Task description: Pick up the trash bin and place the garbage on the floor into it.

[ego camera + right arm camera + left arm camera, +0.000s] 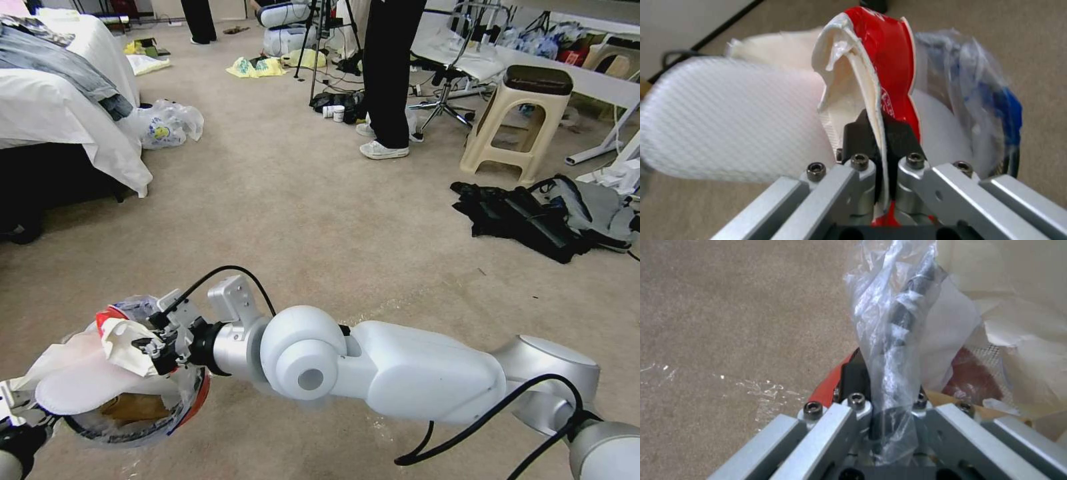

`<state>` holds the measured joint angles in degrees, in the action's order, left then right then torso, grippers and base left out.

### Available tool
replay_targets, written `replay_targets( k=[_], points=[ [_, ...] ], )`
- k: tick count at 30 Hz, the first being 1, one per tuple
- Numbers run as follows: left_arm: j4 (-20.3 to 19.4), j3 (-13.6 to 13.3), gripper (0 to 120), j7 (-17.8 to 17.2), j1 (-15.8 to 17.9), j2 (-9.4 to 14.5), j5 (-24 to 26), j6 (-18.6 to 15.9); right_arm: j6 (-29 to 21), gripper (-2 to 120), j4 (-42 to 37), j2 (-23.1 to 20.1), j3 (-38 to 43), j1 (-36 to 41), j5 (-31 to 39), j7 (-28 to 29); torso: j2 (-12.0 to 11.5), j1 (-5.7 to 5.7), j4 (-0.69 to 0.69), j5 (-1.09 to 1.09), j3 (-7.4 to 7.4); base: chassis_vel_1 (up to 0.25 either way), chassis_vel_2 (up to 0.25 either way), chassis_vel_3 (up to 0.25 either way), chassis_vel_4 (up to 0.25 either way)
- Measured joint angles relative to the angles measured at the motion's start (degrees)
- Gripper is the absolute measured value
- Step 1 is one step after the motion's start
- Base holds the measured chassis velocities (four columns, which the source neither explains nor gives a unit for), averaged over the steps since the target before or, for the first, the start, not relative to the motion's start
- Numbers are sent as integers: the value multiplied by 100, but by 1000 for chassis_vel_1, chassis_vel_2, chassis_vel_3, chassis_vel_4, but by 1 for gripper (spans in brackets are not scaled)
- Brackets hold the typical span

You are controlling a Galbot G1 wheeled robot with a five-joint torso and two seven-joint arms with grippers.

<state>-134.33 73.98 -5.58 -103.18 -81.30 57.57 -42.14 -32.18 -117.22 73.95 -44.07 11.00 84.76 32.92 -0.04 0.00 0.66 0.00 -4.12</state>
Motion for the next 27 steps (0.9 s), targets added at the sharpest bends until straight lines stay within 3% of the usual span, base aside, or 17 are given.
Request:
replay_targets(
  k=[27],
  points=[
    [-23,-13,1,25,-36,-72,-12,0,167,0,312,-95,-240,75,-544,-314,0,0,0,0,0,0,0,0,0]
  ],
)
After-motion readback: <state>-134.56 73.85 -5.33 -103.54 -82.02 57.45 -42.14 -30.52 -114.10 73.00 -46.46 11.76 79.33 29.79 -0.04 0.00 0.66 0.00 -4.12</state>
